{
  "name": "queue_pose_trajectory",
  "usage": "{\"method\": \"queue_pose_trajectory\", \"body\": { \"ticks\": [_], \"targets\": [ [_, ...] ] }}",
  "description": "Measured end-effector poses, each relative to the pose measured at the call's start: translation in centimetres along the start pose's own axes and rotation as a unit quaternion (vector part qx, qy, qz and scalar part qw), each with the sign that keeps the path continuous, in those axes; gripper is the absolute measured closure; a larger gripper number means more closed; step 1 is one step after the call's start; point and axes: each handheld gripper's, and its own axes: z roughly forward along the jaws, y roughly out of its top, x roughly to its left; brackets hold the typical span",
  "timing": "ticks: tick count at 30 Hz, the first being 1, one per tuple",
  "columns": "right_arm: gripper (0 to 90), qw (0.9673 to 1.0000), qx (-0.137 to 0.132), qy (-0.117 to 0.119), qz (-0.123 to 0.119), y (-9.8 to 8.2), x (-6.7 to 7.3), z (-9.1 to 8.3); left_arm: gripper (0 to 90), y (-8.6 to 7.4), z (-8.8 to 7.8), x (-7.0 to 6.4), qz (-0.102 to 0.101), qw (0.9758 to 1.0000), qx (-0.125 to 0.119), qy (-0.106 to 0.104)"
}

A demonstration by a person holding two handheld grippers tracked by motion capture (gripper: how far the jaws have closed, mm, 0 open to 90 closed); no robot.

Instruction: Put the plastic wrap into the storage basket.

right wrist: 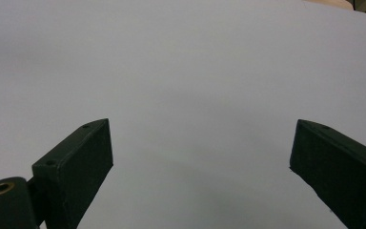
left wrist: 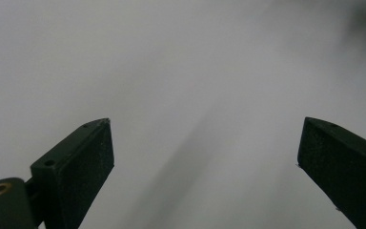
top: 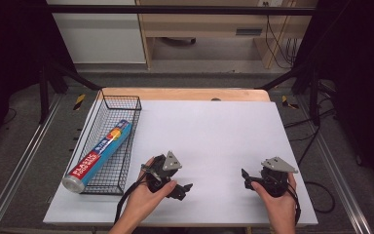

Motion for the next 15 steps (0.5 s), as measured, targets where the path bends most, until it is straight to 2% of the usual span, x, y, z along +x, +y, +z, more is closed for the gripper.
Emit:
{"method": "queue_pose_trajectory", "body": {
  "ticks": [3,5,6,12,15],
  "targets": [
    [7.4,1.0000,0.004,-0.004,0.000,-0.1,0.0,0.1,4.9,-0.8,0.6,0.1,0.004,1.0000,-0.006,-0.006],
    [7.4,1.0000,0.006,-0.003,-0.001,-0.1,0.0,0.2,5.0,-1.2,1.0,0.3,0.011,0.9999,-0.005,-0.003],
    [7.4,1.0000,0.007,-0.005,0.000,-0.2,0.0,0.2,4.9,-1.7,1.3,0.3,0.016,0.9998,-0.013,-0.001],
    [7.2,0.9999,0.010,-0.003,-0.001,-0.2,0.0,0.2,4.7,-2.5,1.7,0.8,0.033,0.9994,-0.009,0.004],
    [6.9,0.9999,0.014,0.004,0.001,-0.3,0.1,0.4,4.6,-3.3,1.6,1.4,0.031,0.9992,-0.027,0.001]
  ]
}}
